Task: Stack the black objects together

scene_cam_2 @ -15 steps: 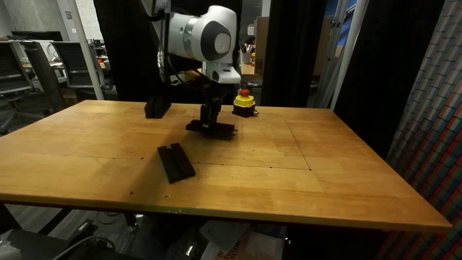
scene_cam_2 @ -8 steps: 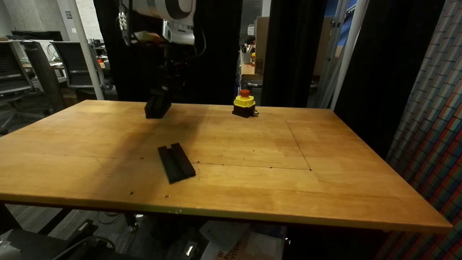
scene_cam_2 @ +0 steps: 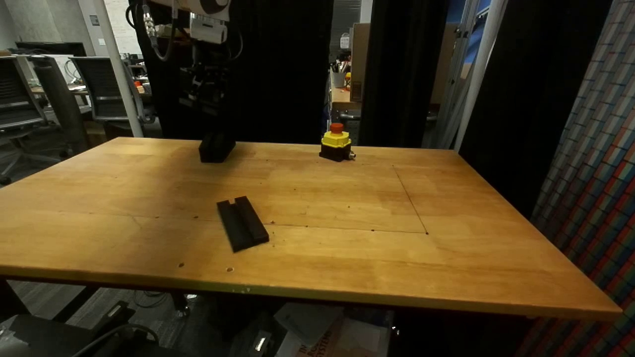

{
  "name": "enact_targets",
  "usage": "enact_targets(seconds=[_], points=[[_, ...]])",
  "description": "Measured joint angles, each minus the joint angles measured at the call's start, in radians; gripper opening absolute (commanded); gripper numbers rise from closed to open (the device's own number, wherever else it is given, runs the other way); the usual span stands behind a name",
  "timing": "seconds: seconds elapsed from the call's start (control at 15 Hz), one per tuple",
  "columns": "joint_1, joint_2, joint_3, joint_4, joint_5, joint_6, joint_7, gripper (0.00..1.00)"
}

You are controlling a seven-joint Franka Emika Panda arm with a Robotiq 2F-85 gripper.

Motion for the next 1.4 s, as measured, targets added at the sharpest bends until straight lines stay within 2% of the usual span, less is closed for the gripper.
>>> enact_targets(seconds=[0.4,0.8,0.87,1.2,1.4], points=[[0.065,0.197,-0.004,0.236,-0.002,0.000,0.304,0.45],[0.136,0.272,-0.029,0.319,-0.055,0.033,0.664,0.45],[0.161,0.278,-0.070,0.320,-0.020,0.038,0.654,0.45],[0.367,0.335,-0.446,0.317,0.226,0.048,0.639,0.45],[0.473,0.385,-0.607,0.317,0.346,0.047,0.639,0.45]])
